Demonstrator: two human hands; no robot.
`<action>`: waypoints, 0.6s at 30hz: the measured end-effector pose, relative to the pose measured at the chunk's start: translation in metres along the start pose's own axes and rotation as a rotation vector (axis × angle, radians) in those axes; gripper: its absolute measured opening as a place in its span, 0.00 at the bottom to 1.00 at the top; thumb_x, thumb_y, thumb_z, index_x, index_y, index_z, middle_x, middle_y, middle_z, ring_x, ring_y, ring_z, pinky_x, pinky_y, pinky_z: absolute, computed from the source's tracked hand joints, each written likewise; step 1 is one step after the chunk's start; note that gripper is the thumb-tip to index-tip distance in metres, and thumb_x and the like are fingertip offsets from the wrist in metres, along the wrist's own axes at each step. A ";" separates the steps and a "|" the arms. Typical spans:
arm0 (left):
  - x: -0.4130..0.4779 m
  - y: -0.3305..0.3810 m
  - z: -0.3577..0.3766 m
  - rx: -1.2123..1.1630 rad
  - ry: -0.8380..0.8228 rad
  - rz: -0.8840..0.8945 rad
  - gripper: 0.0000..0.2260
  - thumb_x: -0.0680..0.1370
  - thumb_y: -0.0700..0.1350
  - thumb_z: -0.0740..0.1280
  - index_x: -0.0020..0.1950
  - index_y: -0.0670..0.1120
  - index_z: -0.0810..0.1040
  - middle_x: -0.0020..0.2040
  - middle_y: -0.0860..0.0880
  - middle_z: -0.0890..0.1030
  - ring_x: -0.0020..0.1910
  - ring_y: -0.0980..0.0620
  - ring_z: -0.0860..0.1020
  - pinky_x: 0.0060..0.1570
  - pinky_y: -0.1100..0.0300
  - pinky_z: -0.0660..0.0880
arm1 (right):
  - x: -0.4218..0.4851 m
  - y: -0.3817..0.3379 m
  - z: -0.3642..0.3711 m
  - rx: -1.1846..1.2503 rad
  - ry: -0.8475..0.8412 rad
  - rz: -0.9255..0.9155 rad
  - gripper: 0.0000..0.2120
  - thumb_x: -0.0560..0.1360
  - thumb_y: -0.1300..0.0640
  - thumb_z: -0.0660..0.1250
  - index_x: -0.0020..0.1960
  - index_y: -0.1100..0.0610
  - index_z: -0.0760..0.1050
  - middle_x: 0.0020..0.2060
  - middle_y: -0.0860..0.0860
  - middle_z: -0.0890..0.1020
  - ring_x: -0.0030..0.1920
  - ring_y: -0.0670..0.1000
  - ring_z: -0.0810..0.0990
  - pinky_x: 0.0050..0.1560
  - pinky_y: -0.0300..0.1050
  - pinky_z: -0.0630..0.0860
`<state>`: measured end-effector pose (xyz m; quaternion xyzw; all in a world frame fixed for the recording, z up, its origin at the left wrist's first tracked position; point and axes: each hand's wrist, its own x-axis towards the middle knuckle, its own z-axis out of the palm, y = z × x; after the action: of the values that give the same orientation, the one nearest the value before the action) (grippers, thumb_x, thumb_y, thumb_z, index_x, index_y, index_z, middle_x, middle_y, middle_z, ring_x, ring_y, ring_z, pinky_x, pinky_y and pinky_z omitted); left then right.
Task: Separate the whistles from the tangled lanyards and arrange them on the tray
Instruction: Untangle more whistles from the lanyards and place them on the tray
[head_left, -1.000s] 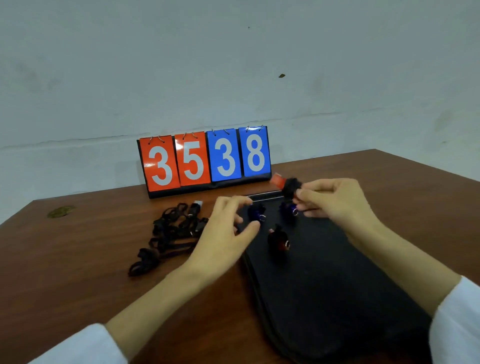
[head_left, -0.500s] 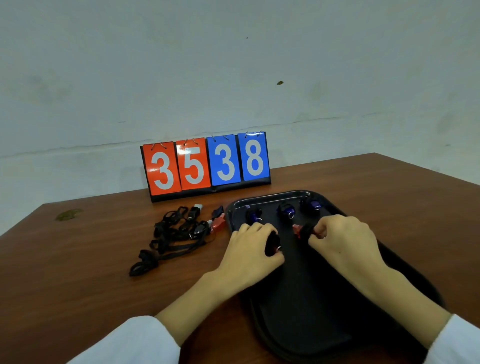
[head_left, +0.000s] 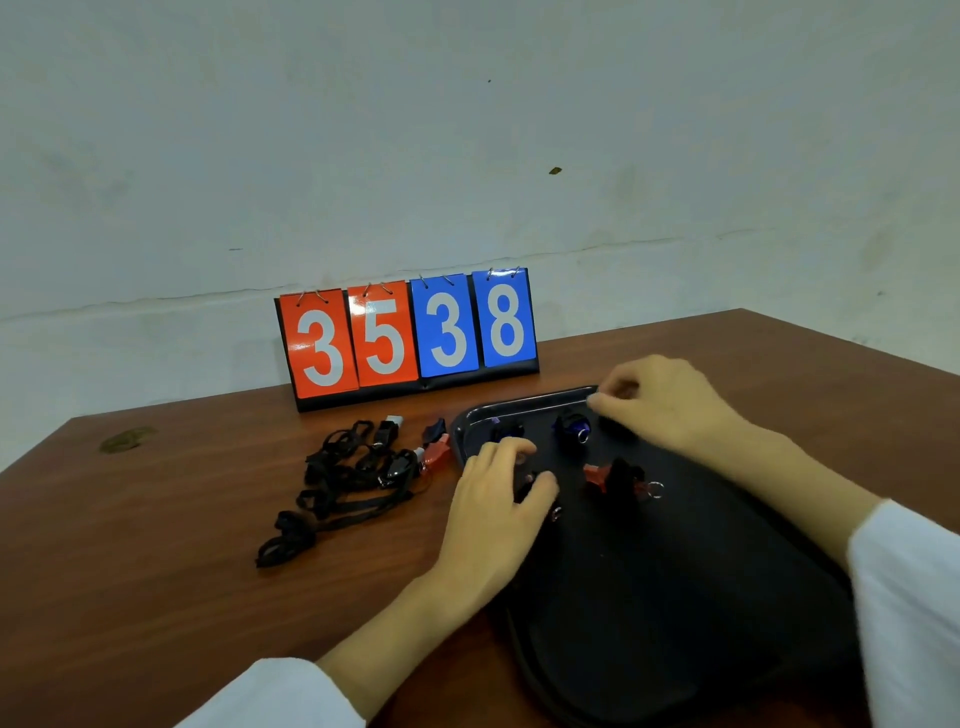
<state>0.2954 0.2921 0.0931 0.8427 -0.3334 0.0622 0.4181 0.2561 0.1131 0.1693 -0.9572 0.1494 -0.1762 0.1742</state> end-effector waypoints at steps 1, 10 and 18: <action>0.000 0.000 0.000 -0.039 0.021 -0.011 0.14 0.78 0.50 0.61 0.63 0.54 0.70 0.57 0.59 0.70 0.57 0.62 0.68 0.54 0.68 0.65 | 0.011 -0.003 0.009 0.006 -0.045 -0.024 0.14 0.73 0.46 0.66 0.53 0.54 0.79 0.49 0.49 0.82 0.47 0.49 0.78 0.46 0.40 0.71; 0.001 -0.007 0.004 0.002 -0.006 0.036 0.10 0.76 0.48 0.63 0.57 0.53 0.74 0.55 0.60 0.70 0.57 0.63 0.66 0.56 0.67 0.63 | 0.055 -0.008 0.055 -0.038 -0.027 0.020 0.11 0.69 0.57 0.72 0.49 0.61 0.80 0.45 0.56 0.84 0.45 0.55 0.81 0.50 0.49 0.79; 0.000 -0.004 0.003 0.004 -0.037 0.031 0.10 0.77 0.52 0.62 0.58 0.55 0.73 0.54 0.60 0.70 0.55 0.61 0.67 0.58 0.63 0.64 | 0.032 0.003 0.034 0.017 0.074 0.054 0.19 0.72 0.41 0.66 0.54 0.54 0.78 0.51 0.51 0.82 0.50 0.52 0.79 0.48 0.44 0.74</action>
<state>0.2973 0.2915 0.0892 0.8394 -0.3539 0.0535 0.4090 0.2977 0.1090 0.1479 -0.9441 0.1801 -0.2081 0.1815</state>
